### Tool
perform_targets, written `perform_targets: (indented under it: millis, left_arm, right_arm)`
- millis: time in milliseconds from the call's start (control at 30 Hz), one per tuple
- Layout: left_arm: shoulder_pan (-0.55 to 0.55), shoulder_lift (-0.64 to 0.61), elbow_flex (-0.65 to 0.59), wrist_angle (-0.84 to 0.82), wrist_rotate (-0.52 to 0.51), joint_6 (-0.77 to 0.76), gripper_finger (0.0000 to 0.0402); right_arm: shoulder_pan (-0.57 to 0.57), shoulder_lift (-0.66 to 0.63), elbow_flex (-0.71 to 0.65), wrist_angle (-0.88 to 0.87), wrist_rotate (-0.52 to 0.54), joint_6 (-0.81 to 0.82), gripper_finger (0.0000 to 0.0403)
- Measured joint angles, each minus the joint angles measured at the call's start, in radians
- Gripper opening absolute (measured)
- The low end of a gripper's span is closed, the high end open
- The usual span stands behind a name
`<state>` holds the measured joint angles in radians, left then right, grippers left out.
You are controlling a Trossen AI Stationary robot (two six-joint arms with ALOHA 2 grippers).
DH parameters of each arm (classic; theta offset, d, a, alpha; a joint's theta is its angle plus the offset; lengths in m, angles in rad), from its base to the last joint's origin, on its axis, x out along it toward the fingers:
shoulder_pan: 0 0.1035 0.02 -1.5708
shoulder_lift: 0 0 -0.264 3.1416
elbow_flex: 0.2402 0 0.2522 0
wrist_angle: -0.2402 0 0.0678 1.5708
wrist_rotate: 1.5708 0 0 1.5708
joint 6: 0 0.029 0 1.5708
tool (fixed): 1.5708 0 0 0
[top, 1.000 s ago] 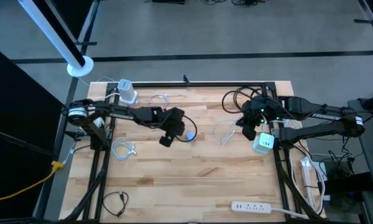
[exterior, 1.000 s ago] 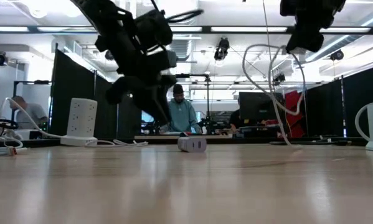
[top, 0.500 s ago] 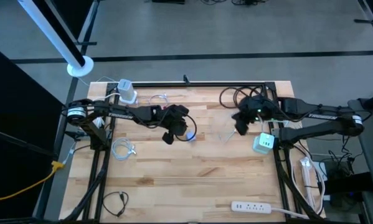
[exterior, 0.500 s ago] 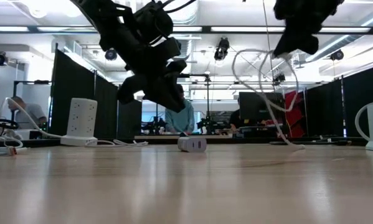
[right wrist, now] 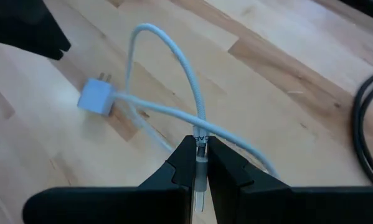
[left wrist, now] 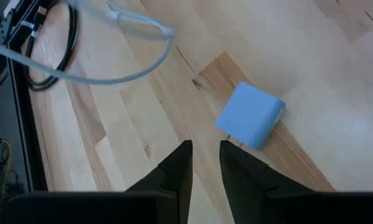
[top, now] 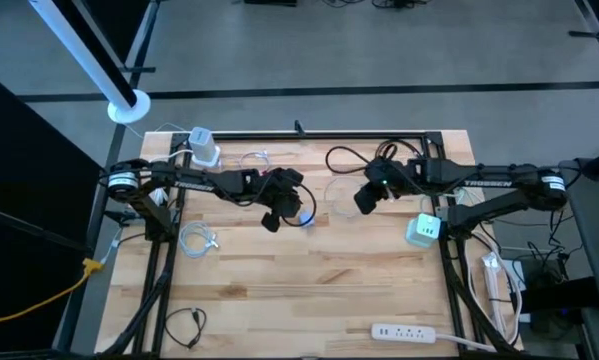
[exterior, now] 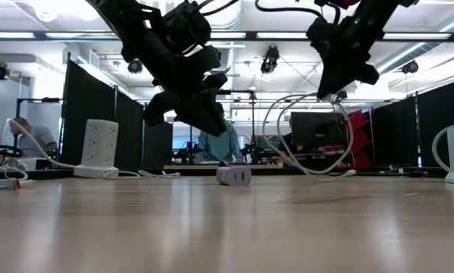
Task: Insert USB
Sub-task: Insert the white charger cable into the purple charger adapter
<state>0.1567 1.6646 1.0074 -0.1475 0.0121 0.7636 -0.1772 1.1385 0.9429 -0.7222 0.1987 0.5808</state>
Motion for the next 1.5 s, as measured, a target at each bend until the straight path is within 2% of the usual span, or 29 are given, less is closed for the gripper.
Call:
perform_targets:
  millis: [233, 433, 667, 1100, 1267, 1500]
  left_arm:
    - [-0.002, 0.017, 0.0, 0.007, 0.001, 0.006, 0.0083]
    - [-0.004, 0.051, 0.083, -0.131, 0.045, 0.003, 0.0129]
    - [-0.004, 0.132, 0.156, -0.144, 0.08, 0.072, 0.018]
    - [-0.019, 0.199, 0.207, -0.214, 0.087, 0.124, 0.0231]
    - [-0.02, 0.225, 0.21, -0.208, 0.087, 0.126, 0.0241]
    - [-0.024, 0.335, 0.297, -0.241, 0.055, 0.131, 0.0242]
  right_arm:
    - [0.0, 0.034, 0.021, 0.003, -0.015, -0.003, 0.0014]
    - [0.0, 0.034, 0.024, 0.003, -0.016, -0.014, 0.0014]
    - [0.0, 0.035, 0.026, 0.004, -0.02, -0.004, 0.0014]
    - [0.0, 0.041, 0.026, -0.003, -0.074, 0.009, 0.0014]
    - [0.0, 0.049, 0.026, 0.0, -0.076, 0.01, 0.0014]
    - [0.001, 0.056, 0.026, 0.0, -0.105, 0.02, 0.0014]
